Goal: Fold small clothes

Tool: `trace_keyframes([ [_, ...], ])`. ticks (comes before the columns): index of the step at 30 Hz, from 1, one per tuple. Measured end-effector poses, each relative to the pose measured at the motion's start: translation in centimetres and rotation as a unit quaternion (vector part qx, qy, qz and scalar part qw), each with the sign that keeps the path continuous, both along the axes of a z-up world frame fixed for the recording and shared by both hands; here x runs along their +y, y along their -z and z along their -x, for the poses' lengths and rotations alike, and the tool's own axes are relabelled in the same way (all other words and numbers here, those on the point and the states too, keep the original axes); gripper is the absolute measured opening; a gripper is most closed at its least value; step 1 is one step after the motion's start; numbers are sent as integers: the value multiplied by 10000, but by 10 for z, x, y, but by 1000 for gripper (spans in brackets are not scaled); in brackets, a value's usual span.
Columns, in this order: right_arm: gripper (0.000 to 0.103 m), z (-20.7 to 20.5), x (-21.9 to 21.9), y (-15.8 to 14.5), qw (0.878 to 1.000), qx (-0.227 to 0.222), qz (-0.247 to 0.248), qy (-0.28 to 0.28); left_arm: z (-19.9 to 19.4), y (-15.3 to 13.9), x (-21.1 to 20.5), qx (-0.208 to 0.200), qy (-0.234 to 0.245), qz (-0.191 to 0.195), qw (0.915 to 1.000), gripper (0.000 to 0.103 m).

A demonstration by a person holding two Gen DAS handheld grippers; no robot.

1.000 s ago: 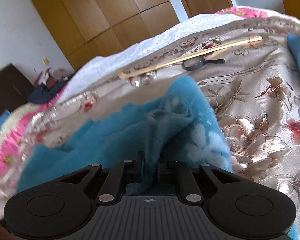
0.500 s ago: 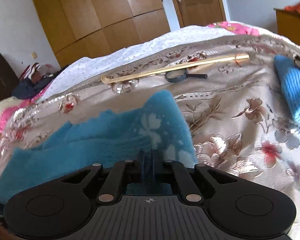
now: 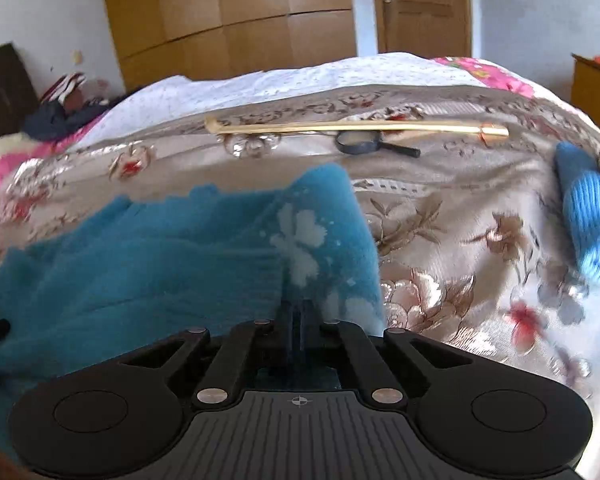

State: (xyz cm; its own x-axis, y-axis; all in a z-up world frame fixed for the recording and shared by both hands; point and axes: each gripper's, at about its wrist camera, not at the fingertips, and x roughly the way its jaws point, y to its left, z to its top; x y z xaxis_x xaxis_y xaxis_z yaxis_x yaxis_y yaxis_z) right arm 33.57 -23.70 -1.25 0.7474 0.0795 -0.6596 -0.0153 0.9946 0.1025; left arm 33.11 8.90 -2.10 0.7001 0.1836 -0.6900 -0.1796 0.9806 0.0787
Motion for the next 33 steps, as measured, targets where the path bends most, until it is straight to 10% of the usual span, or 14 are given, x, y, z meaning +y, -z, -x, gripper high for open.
trace_keyframes([
  [6,13,38,-4,-31,9993,-289,-184,-160,26,-24,16,-302,-219,589,9976,103],
  [12,17,71,9,-17,9995,280,-31,-132,45,-4,6,221,293,-323,9988,103],
  [20,26,191,-10,-54,9971,-69,359,-669,154,-58,11,-119,529,425,9976,103],
  [33,31,286,-72,-2,9929,1136,-325,-162,277,-13,-6,1014,987,950,9854,91],
])
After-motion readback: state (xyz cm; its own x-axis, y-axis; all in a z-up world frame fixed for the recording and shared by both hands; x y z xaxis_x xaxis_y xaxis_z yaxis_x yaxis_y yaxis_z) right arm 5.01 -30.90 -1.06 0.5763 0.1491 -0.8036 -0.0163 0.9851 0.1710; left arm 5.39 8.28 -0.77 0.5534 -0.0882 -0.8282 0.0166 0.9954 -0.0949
